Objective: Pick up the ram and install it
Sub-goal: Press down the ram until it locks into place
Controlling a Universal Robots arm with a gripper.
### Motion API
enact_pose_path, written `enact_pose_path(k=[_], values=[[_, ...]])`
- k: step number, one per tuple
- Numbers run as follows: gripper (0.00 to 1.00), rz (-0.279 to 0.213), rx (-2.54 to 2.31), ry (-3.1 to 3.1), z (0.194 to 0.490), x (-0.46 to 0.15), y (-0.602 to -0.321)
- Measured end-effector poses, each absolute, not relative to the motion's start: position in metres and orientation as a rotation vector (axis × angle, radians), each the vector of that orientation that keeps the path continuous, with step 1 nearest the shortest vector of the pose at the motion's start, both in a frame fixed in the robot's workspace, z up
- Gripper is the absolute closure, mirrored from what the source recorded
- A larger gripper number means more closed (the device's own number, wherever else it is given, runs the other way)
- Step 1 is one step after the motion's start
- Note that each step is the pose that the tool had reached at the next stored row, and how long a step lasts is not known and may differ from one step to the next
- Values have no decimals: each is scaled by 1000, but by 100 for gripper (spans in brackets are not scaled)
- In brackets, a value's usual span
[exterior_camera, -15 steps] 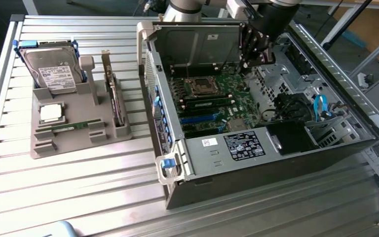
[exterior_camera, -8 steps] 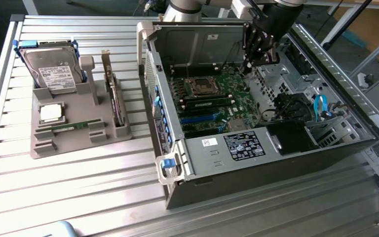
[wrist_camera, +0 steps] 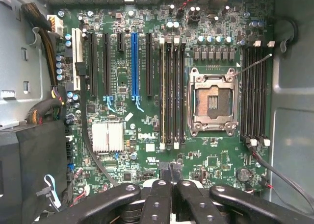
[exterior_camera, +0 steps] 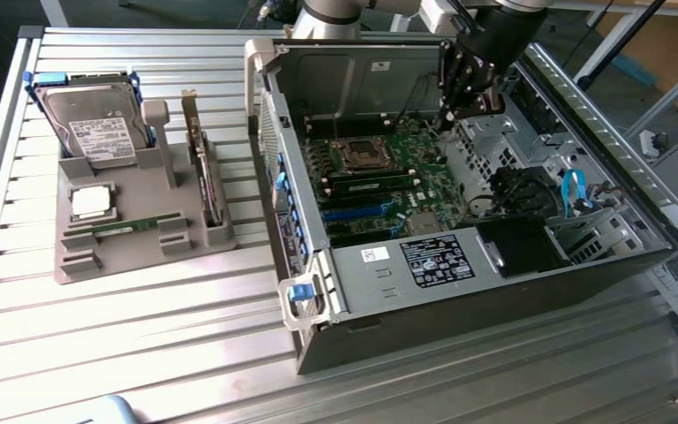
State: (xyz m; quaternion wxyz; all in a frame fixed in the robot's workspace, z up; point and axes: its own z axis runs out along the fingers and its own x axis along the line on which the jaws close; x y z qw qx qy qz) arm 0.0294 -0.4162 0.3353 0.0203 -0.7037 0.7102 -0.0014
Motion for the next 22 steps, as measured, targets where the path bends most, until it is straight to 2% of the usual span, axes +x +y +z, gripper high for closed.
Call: enact_pose_path(k=[22], values=[[90,-4,-2183,2203,315,29,-416]])
